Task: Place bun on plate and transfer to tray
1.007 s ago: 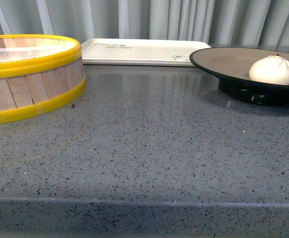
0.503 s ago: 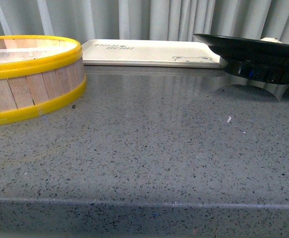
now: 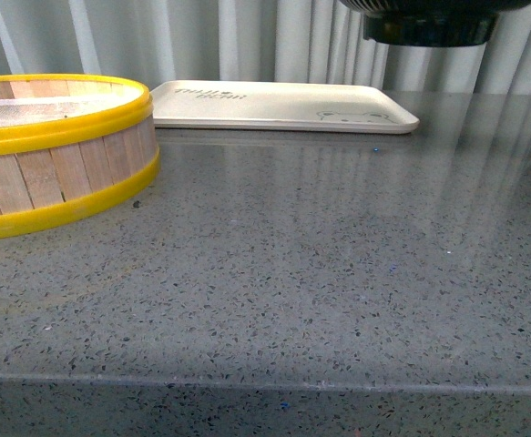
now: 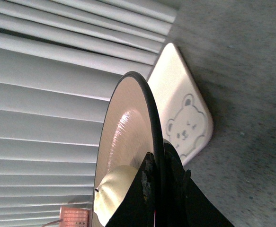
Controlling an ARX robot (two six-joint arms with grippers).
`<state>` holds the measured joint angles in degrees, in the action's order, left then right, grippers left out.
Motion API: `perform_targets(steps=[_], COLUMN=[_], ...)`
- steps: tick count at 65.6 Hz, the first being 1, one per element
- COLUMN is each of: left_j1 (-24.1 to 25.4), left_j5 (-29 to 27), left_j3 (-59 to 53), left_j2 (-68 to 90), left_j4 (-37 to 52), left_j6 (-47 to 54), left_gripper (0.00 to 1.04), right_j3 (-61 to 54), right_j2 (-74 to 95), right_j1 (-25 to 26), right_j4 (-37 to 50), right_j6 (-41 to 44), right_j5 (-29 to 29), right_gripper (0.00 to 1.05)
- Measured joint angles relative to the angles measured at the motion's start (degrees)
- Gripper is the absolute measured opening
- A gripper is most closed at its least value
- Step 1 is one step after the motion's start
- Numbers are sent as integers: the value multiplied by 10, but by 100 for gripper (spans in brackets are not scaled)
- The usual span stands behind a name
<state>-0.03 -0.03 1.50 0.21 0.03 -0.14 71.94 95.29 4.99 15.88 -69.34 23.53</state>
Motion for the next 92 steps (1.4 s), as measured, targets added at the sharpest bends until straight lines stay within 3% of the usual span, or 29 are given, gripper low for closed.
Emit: perform_targets(steps=[22,45,67,92], left_j1=[0,0,0,0], left_j5=[0,0,0,0], left_j3=[0,0,0,0], left_j2=[0,0,0,0], left_j4=[0,0,0,0], left_j6=[0,0,0,0], left_gripper=[98,98,98,98], right_j3=[235,379,511,824], right_j2=[184,283,384,555], right_j1=[-18,-63,-60,-72], right_j4=[-64,-148,-238,-432], right_j6=[-46,-63,-47,-12], right_j5=[-27,-23,-32,-15], right_gripper=[3,3,3,3])
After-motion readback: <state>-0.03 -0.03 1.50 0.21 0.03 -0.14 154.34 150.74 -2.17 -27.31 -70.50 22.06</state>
